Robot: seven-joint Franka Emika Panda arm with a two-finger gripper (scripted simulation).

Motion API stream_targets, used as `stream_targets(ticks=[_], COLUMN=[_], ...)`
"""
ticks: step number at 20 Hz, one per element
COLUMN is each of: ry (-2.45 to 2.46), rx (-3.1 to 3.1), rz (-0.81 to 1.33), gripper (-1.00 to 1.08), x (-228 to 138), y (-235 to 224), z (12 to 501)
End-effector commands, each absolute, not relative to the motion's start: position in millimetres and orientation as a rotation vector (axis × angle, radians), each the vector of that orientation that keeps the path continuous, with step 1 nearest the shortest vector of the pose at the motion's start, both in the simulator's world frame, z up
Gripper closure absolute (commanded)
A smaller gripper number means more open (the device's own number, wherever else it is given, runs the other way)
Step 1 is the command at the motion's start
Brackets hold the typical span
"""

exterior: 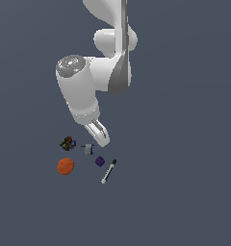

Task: Pick up a designated object from a clutter of objects.

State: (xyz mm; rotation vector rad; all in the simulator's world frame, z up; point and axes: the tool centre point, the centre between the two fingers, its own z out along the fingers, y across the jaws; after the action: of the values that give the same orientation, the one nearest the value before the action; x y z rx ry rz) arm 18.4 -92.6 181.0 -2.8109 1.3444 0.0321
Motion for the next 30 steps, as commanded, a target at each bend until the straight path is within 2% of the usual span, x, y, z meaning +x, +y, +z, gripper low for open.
stream_targets(ticks=[1,17,30], ry=[1.463,2.097,2.236], rx=[-2.751,-2.328,-2.207], rz=[0.031,0.012,0.001], gripper=[-0.92,-0.92,-0.92], x=[19.0,11.2,6.3], y=[-98.9,-139.5,-150.4], z=[166.3,83.1,63.2])
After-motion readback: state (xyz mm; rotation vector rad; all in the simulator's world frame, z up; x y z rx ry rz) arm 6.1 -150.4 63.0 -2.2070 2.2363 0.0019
